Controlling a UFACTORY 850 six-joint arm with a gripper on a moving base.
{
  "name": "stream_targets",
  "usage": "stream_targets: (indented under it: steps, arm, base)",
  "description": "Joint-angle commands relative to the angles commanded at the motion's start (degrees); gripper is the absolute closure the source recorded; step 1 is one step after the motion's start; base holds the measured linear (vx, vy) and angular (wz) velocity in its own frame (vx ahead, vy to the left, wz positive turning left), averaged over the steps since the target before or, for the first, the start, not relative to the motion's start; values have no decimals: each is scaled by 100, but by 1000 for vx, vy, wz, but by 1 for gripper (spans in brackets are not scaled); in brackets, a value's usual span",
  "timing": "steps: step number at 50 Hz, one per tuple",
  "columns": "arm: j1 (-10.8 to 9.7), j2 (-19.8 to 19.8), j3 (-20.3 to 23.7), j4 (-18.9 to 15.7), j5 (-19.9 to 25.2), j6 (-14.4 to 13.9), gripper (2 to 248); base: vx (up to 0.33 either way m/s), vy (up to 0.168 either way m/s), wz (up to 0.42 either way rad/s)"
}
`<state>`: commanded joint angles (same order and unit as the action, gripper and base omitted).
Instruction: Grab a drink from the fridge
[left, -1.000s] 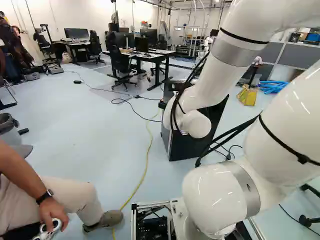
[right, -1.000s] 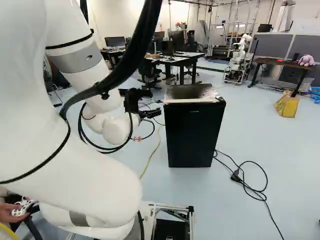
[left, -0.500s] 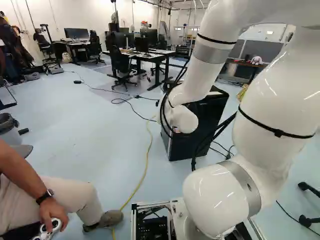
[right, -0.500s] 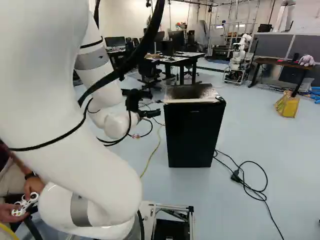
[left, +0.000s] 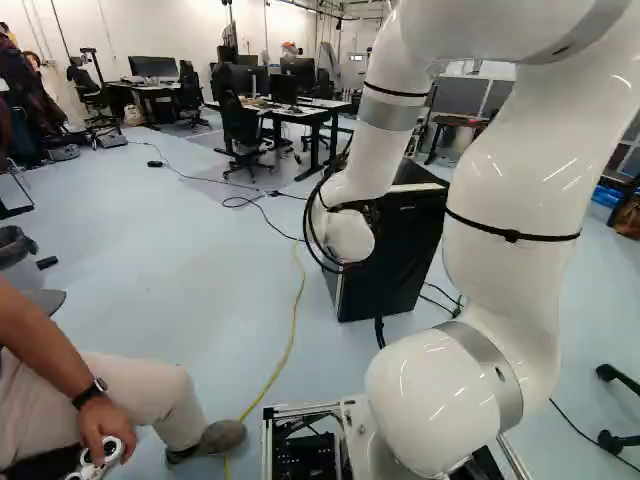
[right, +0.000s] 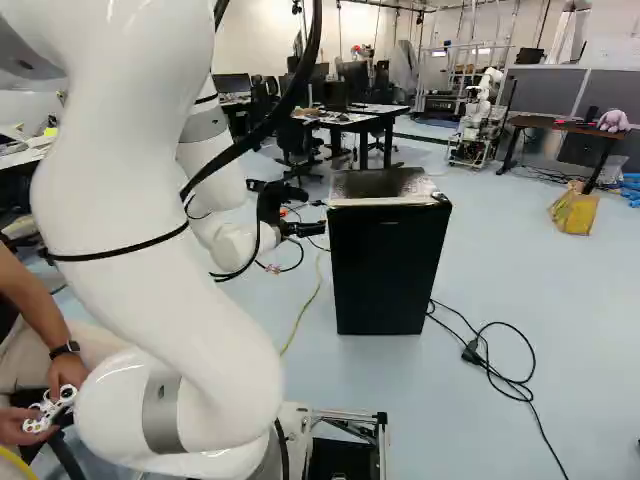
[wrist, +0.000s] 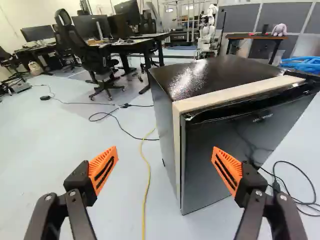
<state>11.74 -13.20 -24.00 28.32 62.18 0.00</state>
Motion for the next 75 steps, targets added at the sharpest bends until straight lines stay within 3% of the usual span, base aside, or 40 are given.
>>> stream_targets:
  steps: [75]
  arm:
    - [393, -2371, -1752, 3119, 1463, 0, 3]
  base:
    - [0, 0, 0]
